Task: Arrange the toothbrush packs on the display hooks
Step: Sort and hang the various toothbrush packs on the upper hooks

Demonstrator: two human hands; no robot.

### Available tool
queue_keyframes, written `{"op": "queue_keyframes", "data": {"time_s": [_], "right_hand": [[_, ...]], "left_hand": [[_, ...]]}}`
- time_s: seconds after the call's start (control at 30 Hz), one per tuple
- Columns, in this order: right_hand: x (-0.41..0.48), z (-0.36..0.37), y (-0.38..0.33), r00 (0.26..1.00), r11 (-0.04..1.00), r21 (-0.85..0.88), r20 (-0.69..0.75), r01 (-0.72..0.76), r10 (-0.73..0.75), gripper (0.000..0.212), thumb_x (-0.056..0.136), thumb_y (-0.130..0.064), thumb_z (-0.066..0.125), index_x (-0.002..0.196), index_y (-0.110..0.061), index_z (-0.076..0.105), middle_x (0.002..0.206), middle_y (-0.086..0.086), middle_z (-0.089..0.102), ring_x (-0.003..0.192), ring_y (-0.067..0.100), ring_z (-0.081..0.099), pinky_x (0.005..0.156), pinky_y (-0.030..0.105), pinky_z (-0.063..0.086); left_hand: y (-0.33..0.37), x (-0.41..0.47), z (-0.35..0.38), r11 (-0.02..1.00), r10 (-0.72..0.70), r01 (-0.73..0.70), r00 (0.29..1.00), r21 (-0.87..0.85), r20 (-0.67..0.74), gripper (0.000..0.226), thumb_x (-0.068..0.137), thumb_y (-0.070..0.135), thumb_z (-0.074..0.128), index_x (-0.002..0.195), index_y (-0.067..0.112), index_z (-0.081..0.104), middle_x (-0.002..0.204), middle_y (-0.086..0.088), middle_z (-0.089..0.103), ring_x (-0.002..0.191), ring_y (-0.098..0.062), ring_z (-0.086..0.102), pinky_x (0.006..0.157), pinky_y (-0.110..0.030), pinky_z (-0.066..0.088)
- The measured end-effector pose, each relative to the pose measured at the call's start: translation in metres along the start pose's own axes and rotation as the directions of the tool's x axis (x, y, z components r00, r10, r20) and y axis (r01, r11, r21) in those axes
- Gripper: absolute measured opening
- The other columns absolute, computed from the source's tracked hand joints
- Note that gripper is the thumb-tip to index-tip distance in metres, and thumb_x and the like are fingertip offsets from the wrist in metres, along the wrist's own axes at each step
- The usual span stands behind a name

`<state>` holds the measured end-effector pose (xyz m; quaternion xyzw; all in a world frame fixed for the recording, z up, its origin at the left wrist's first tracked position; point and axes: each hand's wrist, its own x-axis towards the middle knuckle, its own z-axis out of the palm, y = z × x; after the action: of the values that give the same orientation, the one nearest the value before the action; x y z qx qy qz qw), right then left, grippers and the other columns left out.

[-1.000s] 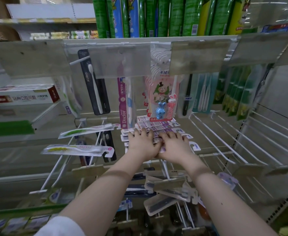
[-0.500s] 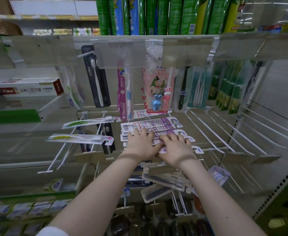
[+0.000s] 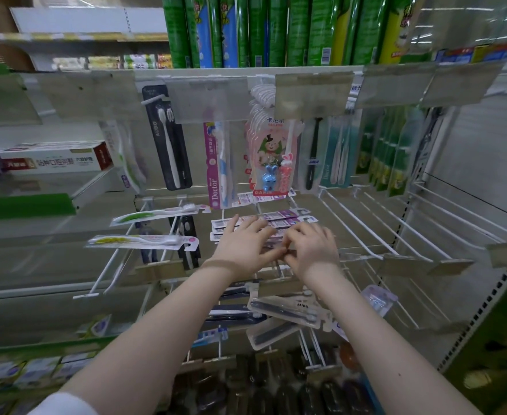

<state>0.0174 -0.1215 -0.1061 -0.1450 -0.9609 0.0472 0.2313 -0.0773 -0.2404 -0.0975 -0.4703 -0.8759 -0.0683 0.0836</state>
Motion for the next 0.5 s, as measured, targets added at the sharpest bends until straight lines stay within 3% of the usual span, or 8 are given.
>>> {"op": "queue_keyframes", "data": {"time_s": [0.13, 0.27, 0.37, 0.5], "right_hand": [[-0.003, -0.009, 0.0, 0.998, 0.995, -0.09, -0.043, 0.034, -0.038, 0.023, 0.089, -0.035, 0.055, 0.109, -0.025, 0.061, 0.122, -0.008, 0.052, 0.119, 0.015, 0.04, 0.102, 0.03, 0.015], [0.0, -0.022, 0.003, 0.998, 0.994, -0.109, -0.059, -0.003, -0.004, 0.029, 0.089, -0.044, 0.055, 0.113, -0.03, 0.062, 0.124, -0.009, 0.053, 0.122, 0.015, 0.036, 0.104, 0.032, 0.01], [0.002, -0.03, 0.005, 0.997, 0.993, -0.116, -0.075, -0.013, 0.004, 0.029, 0.088, -0.047, 0.055, 0.113, -0.032, 0.062, 0.125, -0.01, 0.051, 0.125, 0.014, 0.034, 0.11, 0.035, 0.008], [0.002, -0.027, 0.01, 0.945, 0.999, -0.041, -0.327, -0.023, 0.009, 0.038, 0.077, -0.032, 0.072, 0.112, -0.022, 0.062, 0.127, 0.006, 0.054, 0.128, 0.023, 0.035, 0.111, 0.04, 0.01]], "left_hand": [[0.006, -0.002, -0.01, 0.997, 0.082, -0.081, 0.992, 0.017, -0.094, 0.033, 0.092, 0.047, 0.045, 0.112, 0.027, 0.062, 0.124, 0.01, 0.057, 0.129, -0.012, 0.038, 0.114, -0.035, 0.01], [0.01, -0.001, -0.019, 0.991, 0.122, -0.114, 0.984, 0.07, -0.13, 0.024, 0.091, 0.041, 0.048, 0.101, 0.024, 0.061, 0.105, 0.007, 0.064, 0.108, -0.016, 0.051, 0.097, -0.031, 0.027], [0.008, -0.004, -0.024, 0.995, 0.096, -0.098, 0.99, -0.015, -0.099, 0.021, 0.096, 0.041, 0.044, 0.098, 0.023, 0.055, 0.099, 0.002, 0.065, 0.094, -0.022, 0.058, 0.078, -0.032, 0.038], [-0.003, -0.013, -0.028, 0.983, 0.001, -0.028, 0.989, -0.182, -0.149, 0.023, 0.097, 0.04, 0.042, 0.1, 0.02, 0.054, 0.089, 0.007, 0.06, 0.081, -0.018, 0.055, 0.065, -0.032, 0.044]]}}
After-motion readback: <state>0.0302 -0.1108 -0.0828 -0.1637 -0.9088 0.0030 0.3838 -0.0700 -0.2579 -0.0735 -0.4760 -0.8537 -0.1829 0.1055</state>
